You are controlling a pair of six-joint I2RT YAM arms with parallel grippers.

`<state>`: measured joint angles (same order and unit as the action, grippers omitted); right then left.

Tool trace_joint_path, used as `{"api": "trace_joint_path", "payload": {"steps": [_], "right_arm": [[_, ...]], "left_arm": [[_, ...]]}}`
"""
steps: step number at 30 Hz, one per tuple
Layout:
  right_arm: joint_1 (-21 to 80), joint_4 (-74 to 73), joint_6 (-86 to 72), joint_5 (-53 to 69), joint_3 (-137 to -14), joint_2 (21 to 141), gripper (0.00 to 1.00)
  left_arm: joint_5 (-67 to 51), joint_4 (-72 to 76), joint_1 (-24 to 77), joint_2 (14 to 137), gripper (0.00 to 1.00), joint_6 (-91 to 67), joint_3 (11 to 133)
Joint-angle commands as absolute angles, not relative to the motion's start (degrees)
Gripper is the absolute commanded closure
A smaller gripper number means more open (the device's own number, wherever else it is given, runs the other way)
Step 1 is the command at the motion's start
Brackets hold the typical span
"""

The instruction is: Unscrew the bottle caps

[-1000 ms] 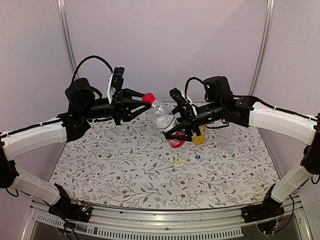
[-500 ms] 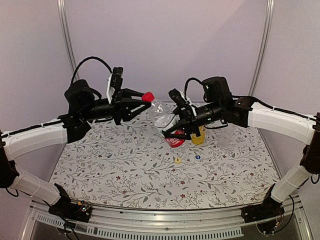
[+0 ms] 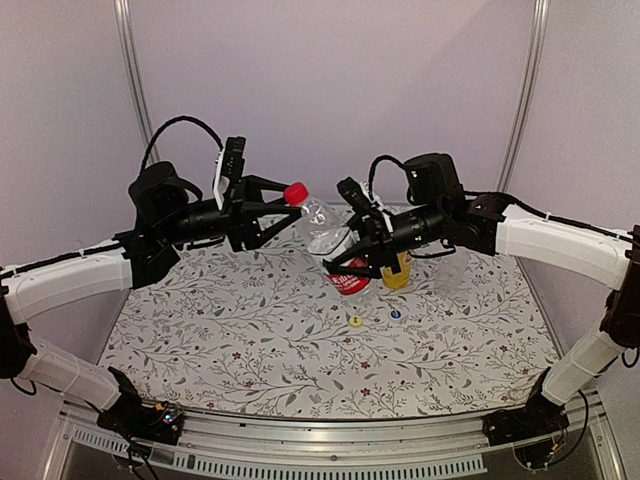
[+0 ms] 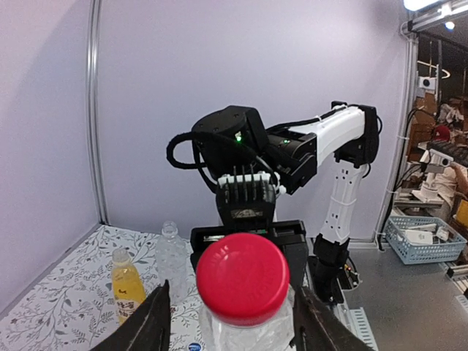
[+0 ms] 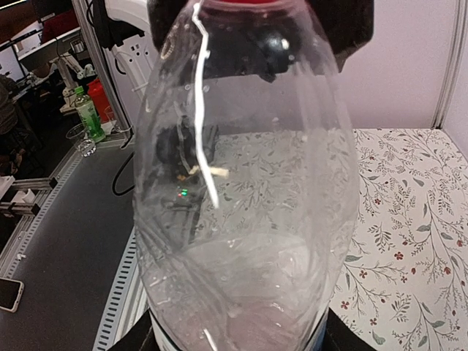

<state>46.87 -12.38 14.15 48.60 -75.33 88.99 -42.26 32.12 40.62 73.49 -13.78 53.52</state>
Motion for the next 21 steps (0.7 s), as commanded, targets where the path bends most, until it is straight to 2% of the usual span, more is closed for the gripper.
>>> {"api": "trace_joint_path", "payload": {"steps": [1,6,8,13,21], "right_arm": [[47.02,-11.08,13.62,48.87,-75.17,87.72,0.57],[47.02,-11.07,13.62,49.03,-74.82,87.95,0.59],[47.01,-11.08,13.58,48.58,-74.71,88.01,0.6],[47.02,-11.9,13.62,48.79,-75.08,88.48,0.6],[47.02,-13.15,14.22,49.88,-76.2,89.98,0.61]], "left_arm": [[-37.73,28.18,40.99,71.46,0.35,-10.99,53.06],[-35.54,26.23,40.39,69.66,0.11,-9.84,52.59],[-35.1,25.24,40.31,68.83,0.06,-9.29,52.66],[-36.68,20.33,40.29,69.32,0.08,-7.62,55.58],[-42.9,19.46,40.28,73.53,0.21,-11.14,61.05]]}}
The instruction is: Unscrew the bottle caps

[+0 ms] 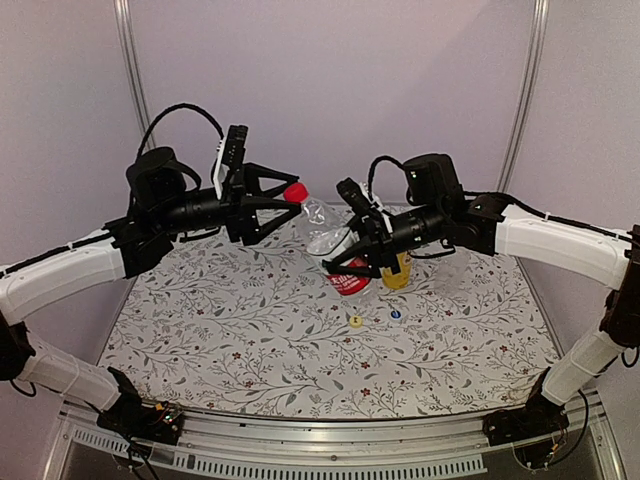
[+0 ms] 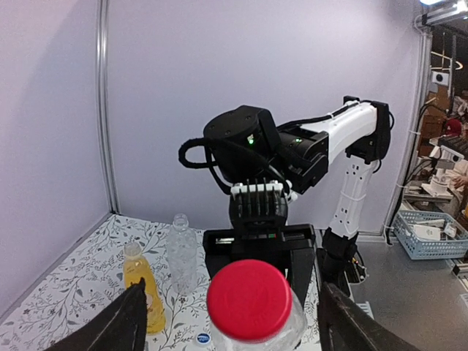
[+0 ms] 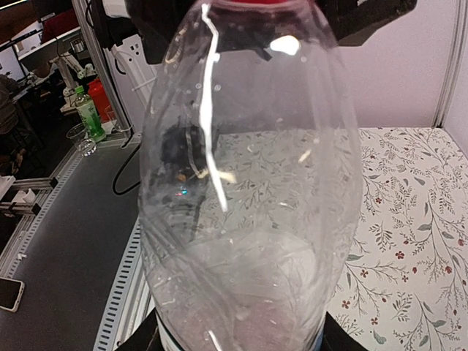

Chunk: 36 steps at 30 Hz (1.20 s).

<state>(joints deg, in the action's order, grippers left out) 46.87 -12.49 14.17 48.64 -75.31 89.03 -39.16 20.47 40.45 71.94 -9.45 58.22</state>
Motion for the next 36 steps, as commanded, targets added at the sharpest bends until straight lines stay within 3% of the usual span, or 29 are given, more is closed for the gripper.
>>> {"api": "trace_joint_path", "payload": {"steps": [1,11,27,36], "right_arm": [[47.01,-13.18,14.28,49.96,-76.2,90.04,0.61],[47.02,-13.56,14.9,49.85,-76.03,89.92,0.61],[47.02,-13.62,14.78,49.23,-75.85,89.82,0.62],[47.02,-13.56,14.8,48.72,-76.02,89.74,0.62]], "left_arm": [[-43.12,19.58,40.3,73.82,0.22,-11.48,61.34],[-44.0,20.66,40.05,73.47,0.3,-13.48,61.57],[-47.6,25.13,38.5,74.3,0.56,-17.85,60.21],[-48.55,25.66,38.39,75.3,0.62,-18.97,60.25]]}}
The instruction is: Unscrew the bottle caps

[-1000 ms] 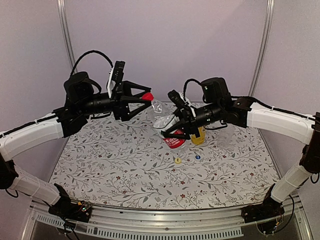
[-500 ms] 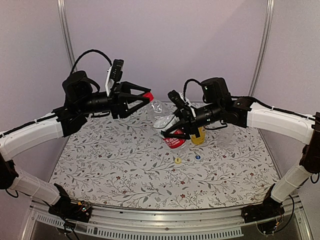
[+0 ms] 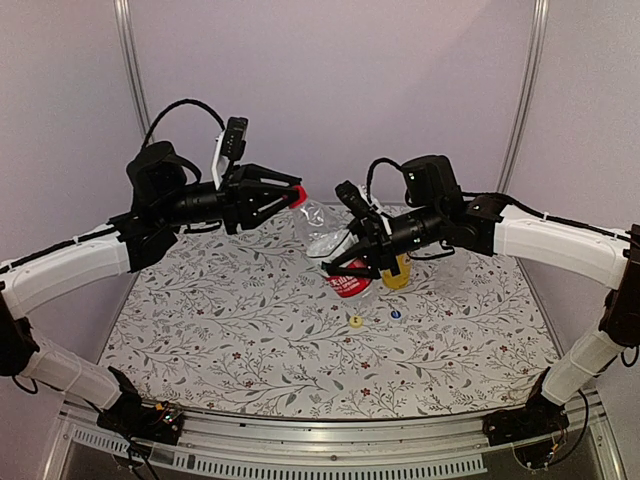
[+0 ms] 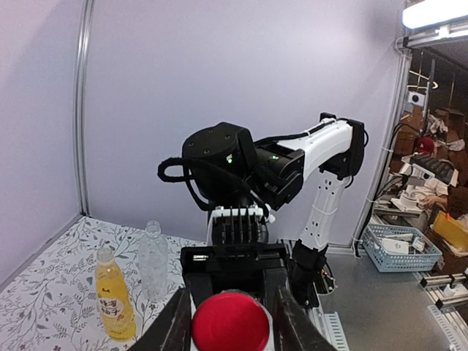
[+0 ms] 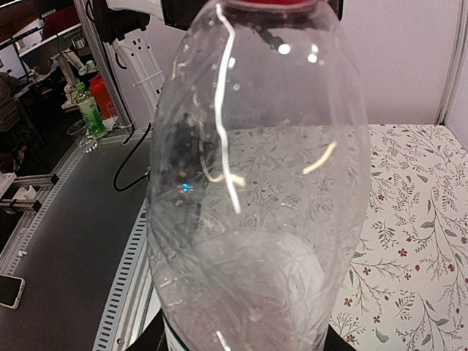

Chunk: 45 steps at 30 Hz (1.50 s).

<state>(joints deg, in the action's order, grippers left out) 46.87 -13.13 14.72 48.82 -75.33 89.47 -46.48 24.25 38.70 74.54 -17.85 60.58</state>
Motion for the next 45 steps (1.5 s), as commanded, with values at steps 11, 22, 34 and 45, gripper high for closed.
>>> {"api": "trace_joint_path", "payload": {"steps": [11,22,34,45], "right_arm": [[47.02,-13.66,14.39,44.56,-75.84,89.73,0.64],[47.02,-14.77,10.7,30.5,-77.66,90.5,0.67],[47.36,-14.21,9.4,17.17,-78.5,93.02,0.69],[47.36,-12.54,12.47,27.94,-75.61,91.14,0.69]], "left_arm": [[-49.13,28.41,38.36,75.79,0.75,-22.2,59.47],[-26.82,21.47,40.97,74.06,0.86,-31.67,58.47],[-10.67,7.41,43.15,77.26,0.75,-35.11,64.99],[-12.57,9.12,42.37,74.36,0.18,-28.56,63.75]]}}
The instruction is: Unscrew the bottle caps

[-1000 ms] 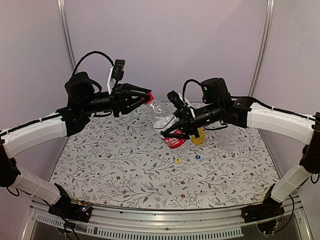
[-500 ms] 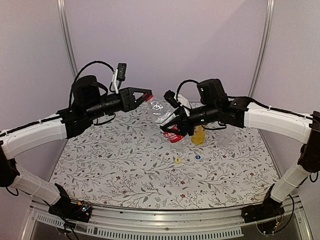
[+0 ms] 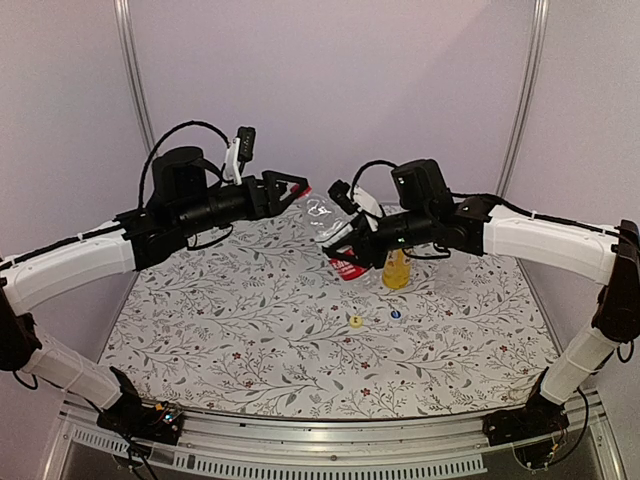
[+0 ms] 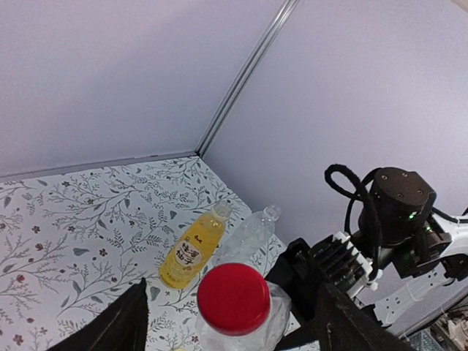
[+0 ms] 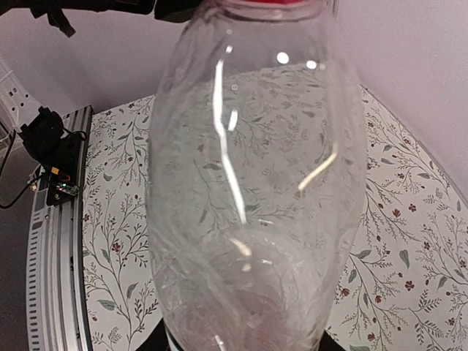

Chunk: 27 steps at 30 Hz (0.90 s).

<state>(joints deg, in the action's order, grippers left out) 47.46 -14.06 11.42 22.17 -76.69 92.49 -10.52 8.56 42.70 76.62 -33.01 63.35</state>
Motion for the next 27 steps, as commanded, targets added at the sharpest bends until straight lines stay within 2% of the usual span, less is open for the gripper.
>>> {"api": "trace_joint_path", "payload": {"steps": [1,4,10,16,21,27], "right_arm": [[47.36,-12.43,12.83,30.29,-75.24,90.79,0.69],[47.3,-11.51,13.84,37.12,-73.7,89.52,0.67],[47.29,-11.6,14.49,45.95,-72.87,88.47,0.67],[47.29,-11.6,14.85,53.5,-73.31,88.15,0.66],[47.29,-11.62,14.71,56.84,-73.65,87.99,0.65],[47.35,-11.27,14.76,58.25,-73.65,87.8,0.63]], "left_arm": [[-13.5,9.2,42.07,73.75,0.14,-27.01,63.59],[-19.26,10.93,40.76,71.46,0.02,-23.82,61.71],[-34.58,13.38,38.23,68.26,0.01,-17.28,60.01],[-46.91,14.93,37.8,69.05,0.04,-13.89,60.41],[-50.25,17.91,37.52,70.59,0.09,-13.93,61.25],[-56.27,20.54,37.49,74.47,0.24,-17.25,63.28]]}}
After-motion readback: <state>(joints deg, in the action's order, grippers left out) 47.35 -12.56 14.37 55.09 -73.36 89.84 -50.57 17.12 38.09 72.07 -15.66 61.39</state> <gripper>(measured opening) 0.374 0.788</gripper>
